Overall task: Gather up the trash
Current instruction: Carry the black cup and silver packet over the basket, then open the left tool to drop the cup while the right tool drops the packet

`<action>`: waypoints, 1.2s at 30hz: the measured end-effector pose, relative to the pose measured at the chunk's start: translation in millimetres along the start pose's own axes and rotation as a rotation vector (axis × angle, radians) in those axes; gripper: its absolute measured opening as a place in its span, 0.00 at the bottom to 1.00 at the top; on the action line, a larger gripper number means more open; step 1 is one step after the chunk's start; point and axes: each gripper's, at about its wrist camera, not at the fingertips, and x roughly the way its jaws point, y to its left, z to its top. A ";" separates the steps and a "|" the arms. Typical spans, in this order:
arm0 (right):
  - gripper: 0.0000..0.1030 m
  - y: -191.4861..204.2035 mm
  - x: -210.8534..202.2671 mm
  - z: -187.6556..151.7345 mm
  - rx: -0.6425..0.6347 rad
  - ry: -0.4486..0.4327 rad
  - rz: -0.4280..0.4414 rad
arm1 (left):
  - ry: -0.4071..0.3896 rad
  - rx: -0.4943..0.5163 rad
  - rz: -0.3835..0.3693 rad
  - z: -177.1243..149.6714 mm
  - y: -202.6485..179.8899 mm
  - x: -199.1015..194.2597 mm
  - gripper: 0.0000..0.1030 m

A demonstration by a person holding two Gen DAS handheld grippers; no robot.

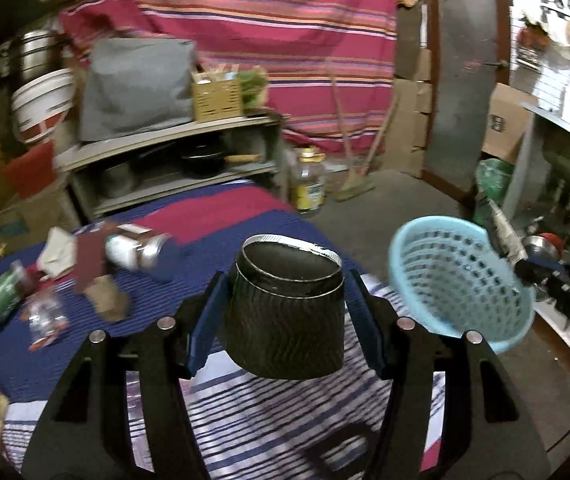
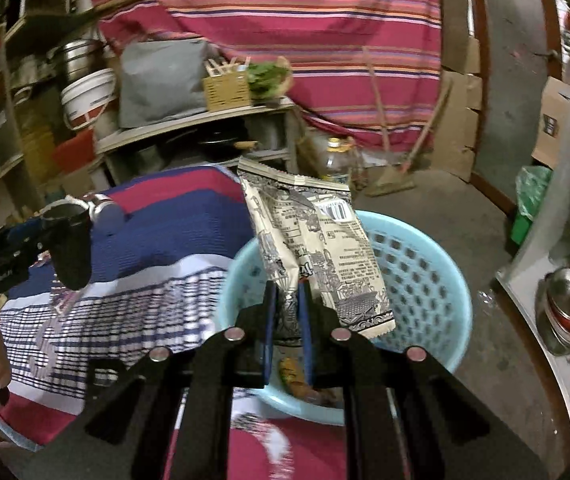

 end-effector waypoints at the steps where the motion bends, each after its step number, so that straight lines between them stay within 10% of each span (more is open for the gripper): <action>1: 0.11 -6.2 0.3 -1.7 0.005 0.001 -0.007 | -0.001 0.006 -0.018 2.5 -12.0 4.3 0.57; 18: 0.11 -68.6 18.9 -12.4 0.110 0.014 -0.029 | 0.057 0.087 -0.171 17.6 -136.7 77.0 0.57; 28: 0.11 -73.6 27.0 -14.3 0.128 0.026 -0.031 | 0.069 0.088 -0.208 21.9 -151.4 94.2 0.58; 36: 0.11 -64.0 32.5 -13.4 0.114 0.032 -0.022 | 0.034 0.061 -0.145 28.4 -128.8 85.4 0.78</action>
